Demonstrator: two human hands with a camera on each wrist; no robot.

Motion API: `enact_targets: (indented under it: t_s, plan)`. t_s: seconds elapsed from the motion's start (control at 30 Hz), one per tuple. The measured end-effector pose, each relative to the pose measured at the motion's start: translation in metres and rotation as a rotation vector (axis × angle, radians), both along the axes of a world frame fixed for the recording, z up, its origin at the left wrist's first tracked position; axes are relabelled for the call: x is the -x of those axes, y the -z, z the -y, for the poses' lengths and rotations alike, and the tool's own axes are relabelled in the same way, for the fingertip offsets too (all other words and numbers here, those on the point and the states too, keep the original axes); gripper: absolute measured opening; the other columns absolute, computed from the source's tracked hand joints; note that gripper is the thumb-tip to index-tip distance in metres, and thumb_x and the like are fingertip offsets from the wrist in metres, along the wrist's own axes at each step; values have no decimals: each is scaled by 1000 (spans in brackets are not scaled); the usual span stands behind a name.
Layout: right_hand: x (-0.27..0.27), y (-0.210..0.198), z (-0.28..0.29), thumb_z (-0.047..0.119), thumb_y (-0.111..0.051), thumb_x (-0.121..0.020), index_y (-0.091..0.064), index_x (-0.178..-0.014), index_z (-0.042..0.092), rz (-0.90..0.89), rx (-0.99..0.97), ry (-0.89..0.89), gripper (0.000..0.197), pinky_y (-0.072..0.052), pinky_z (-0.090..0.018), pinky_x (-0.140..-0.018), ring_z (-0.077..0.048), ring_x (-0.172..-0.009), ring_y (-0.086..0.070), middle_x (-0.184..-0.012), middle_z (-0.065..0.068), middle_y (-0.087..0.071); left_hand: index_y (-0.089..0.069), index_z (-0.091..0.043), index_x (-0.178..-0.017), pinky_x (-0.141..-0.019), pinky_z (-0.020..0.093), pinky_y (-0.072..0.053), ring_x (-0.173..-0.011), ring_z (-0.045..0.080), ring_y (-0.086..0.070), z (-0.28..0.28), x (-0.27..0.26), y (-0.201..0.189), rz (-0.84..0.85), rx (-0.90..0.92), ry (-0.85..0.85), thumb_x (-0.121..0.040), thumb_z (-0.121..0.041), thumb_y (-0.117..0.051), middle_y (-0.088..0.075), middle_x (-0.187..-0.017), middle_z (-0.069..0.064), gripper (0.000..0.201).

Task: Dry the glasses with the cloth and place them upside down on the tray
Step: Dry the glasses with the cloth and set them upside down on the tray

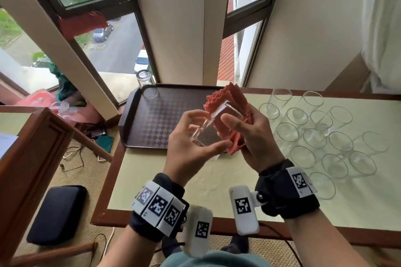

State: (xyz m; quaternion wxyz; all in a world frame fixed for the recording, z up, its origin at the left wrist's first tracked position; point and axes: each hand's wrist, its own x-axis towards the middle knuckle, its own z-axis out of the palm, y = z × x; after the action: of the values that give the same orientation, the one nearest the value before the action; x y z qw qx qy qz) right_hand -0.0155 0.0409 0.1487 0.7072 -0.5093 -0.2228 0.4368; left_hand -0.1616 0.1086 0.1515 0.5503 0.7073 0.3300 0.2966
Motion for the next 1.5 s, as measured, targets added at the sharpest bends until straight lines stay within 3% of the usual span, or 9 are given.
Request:
enact_targets:
  t_s: [0.17,0.3,0.43,0.53,0.8,1.07,1.3,1.43,1.5]
  plan:
    - [4,-8,-1,21,-80,-71,-62,-122,2,143,53,7,57,-58,-32,-78,-27,-100,-72,-109,-14,-72,-39,-30,-140,-102,22,-34,-120,5,-38,-1,-11,-3,-343,-330,97,-77,-47,-76,-39,-130,-10,75]
    - [6,-6,-1,31,-67,-91,-59,-128,4,4,12,-74,47,-58,-33,-78,-29,-102,-69,-115,-16,-69,-37,-22,-146,-100,12,-30,-121,1,-35,-4,-12,2,-333,-362,101,-82,-48,-72,-37,-145,-2,78]
    - [8,-1,5,57,-48,-91,-54,-137,8,-153,-50,-177,67,-49,-49,-104,-38,-122,-60,-130,-23,-63,-48,-28,-130,-99,20,-47,-125,11,-51,-8,-12,8,-103,-32,79,-77,-57,-71,-47,-139,0,65]
    - [13,5,5,63,-71,-76,-54,-134,12,-41,-24,-292,79,-54,-43,-98,-36,-117,-62,-126,-20,-64,-50,-24,-129,-86,27,-57,-112,17,-64,-4,-16,7,145,300,31,-77,-50,-70,-54,-132,13,61]
    - [9,15,6,19,-78,-75,-57,-126,11,117,44,-347,55,-56,-45,-94,-38,-110,-65,-117,-23,-64,-38,-31,-145,-94,48,-55,-117,28,-66,-1,-17,9,356,619,53,-89,-44,-56,-65,-130,10,61]
    - [-15,3,20,33,-81,-60,-64,-112,11,364,67,-448,59,-58,-31,-76,-18,-88,-69,-95,2,-69,-36,-32,-143,-83,35,-59,-106,32,-71,-28,7,5,305,487,203,-40,-37,-100,-71,-119,6,121]
    - [-27,3,36,36,-82,-62,-66,-114,2,413,130,-608,64,-59,-35,-74,-28,-84,-66,-93,-10,-68,-61,-15,-119,-72,36,-61,-92,34,-74,-28,19,-2,64,267,436,-56,-9,-90,-71,-111,12,70]
    - [-22,7,34,65,-86,-54,-60,-119,-6,297,161,-409,100,-60,-40,-72,-40,-85,-68,-104,-28,-68,-61,-10,-107,-72,33,-61,-90,31,-75,-32,22,3,126,315,279,-43,-37,-97,-75,-106,10,78]
    - [-18,6,32,62,-77,-72,-57,-123,-4,146,124,-235,86,-59,-37,-71,-35,-92,-70,-111,-25,-69,-62,-13,-106,-73,32,-61,-93,31,-75,-33,21,5,185,319,149,-37,-48,-99,-76,-104,10,85]
